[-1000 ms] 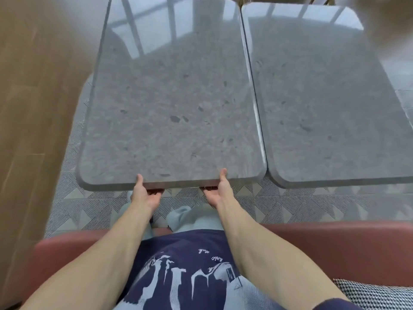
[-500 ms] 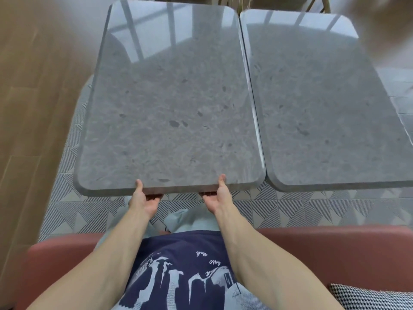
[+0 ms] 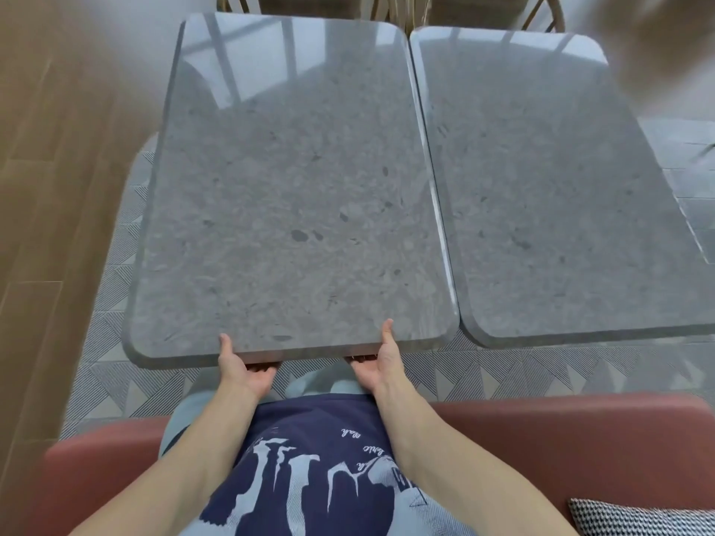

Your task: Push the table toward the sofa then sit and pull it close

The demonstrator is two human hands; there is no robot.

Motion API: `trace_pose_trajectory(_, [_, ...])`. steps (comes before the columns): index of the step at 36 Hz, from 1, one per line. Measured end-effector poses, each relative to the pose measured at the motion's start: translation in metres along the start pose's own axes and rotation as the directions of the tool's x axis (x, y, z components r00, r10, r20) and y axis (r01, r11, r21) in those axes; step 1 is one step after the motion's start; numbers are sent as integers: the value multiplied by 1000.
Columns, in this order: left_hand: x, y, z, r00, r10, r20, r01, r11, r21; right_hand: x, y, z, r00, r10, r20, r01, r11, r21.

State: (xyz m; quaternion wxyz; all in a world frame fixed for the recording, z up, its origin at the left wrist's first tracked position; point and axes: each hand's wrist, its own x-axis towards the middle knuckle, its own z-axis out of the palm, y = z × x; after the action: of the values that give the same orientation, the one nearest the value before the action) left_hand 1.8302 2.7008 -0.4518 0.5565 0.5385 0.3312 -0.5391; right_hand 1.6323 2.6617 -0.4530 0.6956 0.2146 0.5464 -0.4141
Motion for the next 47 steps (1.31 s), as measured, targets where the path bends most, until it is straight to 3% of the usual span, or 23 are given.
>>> trace_pose_trajectory(26, [4, -9, -19, 994, 55, 90, -53, 998, -18, 1, 5, -16, 996, -38, 78, 38, 999, 1])
trace_pose_trajectory(37, [-4, -8, -22, 996, 30, 87, -28, 999, -33, -2, 6, -18, 998, -29, 48, 30, 999, -23])
trace_pose_trajectory(44, [-16, -5, -10, 1000, -13, 15, 13, 1000, -6, -3, 9, -12, 999, -49, -9, 48, 998, -37])
trace_pose_trajectory(47, [-22, 3, -3, 998, -35, -46, 39, 995, 95, -5, 10, -6, 996, -72, -61, 69, 996, -55])
